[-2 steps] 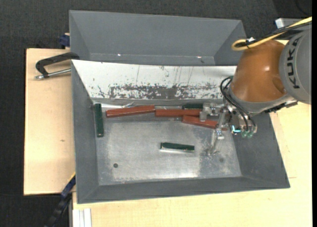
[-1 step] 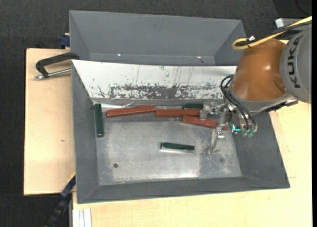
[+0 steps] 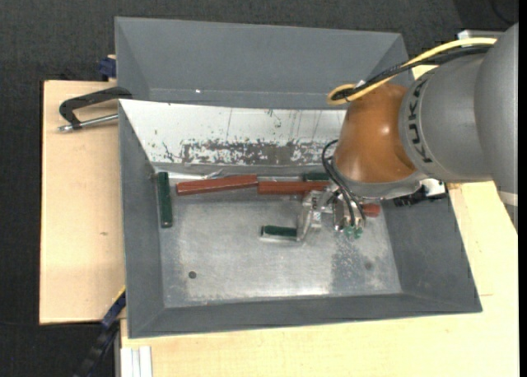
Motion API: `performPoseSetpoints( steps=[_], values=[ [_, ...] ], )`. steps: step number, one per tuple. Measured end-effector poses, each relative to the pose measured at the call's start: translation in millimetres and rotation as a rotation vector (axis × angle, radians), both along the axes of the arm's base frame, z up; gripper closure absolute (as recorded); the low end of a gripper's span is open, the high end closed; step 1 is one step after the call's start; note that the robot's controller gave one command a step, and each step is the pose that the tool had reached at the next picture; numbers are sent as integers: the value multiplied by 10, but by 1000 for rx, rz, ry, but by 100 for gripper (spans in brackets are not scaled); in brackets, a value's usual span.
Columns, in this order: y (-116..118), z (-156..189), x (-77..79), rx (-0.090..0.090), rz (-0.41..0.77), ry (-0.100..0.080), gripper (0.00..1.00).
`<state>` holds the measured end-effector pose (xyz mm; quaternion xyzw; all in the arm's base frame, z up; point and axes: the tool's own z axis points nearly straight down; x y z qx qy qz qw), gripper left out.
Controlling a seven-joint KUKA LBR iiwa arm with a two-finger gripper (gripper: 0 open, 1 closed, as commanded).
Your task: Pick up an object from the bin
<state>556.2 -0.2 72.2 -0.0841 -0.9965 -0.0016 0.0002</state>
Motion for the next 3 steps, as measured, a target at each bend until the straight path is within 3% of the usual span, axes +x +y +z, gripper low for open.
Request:
performPoseSetpoints(
  steps=[1,2,3],
  values=[
    [0,0,0,0,0,0,100],
    [-22,98,319,0,-74,10,0],
    [-21,96,319,-1,-73,10,0]
  ],
)
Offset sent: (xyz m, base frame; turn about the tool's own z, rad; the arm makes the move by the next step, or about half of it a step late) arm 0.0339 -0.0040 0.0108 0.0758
